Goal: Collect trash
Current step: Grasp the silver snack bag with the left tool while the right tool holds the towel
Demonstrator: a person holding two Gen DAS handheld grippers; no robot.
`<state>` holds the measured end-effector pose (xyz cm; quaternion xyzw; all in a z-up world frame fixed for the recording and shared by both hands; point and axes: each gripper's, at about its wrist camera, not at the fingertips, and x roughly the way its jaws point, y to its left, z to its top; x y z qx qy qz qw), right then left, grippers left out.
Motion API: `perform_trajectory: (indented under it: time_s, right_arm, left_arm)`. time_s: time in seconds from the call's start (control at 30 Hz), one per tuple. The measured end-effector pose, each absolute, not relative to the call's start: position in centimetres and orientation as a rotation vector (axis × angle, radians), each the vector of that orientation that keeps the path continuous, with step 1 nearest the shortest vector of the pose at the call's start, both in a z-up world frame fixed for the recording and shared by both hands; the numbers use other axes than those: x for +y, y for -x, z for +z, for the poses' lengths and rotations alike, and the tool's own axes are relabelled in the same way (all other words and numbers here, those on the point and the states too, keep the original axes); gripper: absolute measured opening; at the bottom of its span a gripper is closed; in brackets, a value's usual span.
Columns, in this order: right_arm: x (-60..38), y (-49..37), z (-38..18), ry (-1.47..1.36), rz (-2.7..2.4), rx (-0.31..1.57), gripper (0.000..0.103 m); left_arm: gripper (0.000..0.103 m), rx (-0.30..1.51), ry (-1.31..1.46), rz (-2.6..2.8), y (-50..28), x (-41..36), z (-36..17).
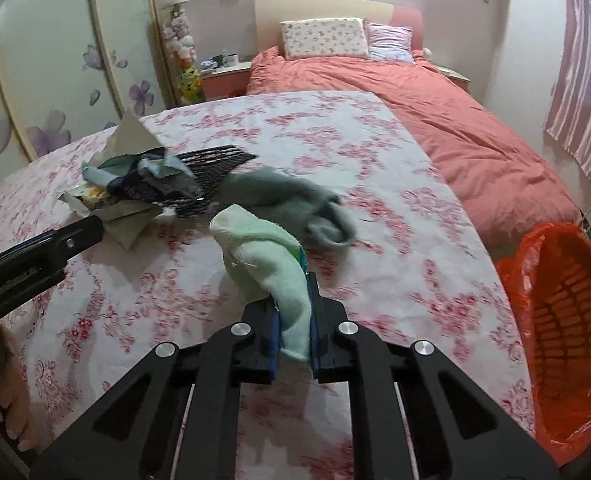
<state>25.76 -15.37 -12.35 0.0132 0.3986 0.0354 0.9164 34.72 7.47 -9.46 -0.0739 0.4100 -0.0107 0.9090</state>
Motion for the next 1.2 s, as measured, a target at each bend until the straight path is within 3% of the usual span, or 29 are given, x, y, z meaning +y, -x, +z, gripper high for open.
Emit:
perform_trajectory:
  time_s: [0.23, 0.37, 0.8, 1.2]
  right_arm:
    - [-16.4, -25.6, -12.6, -0.051, 0.075, 0.825, 0.011]
    - [-16.5, -25.6, -12.7, -0.054, 0.080, 0.825, 0.011]
    - [-16.4, -25.7, -12.9, -0.065, 0.085, 0.834, 0.011]
    - [-16.4, -25.7, -13.1, -0.071, 0.089, 0.843, 0.011]
  left_arm:
    - [0.078, 0.876, 0.060, 0.015, -36.8, 4.4, -10.4]
    - [0.074, 0.904, 0.057, 0.062, -37.1, 5.3, -10.9]
    - [0.070, 0.918, 0.160, 0.222, -35.4, 16.9, -11.0]
    - [0.080, 0.818, 0.238, 0.180, -35.2, 16.8, -8.2]
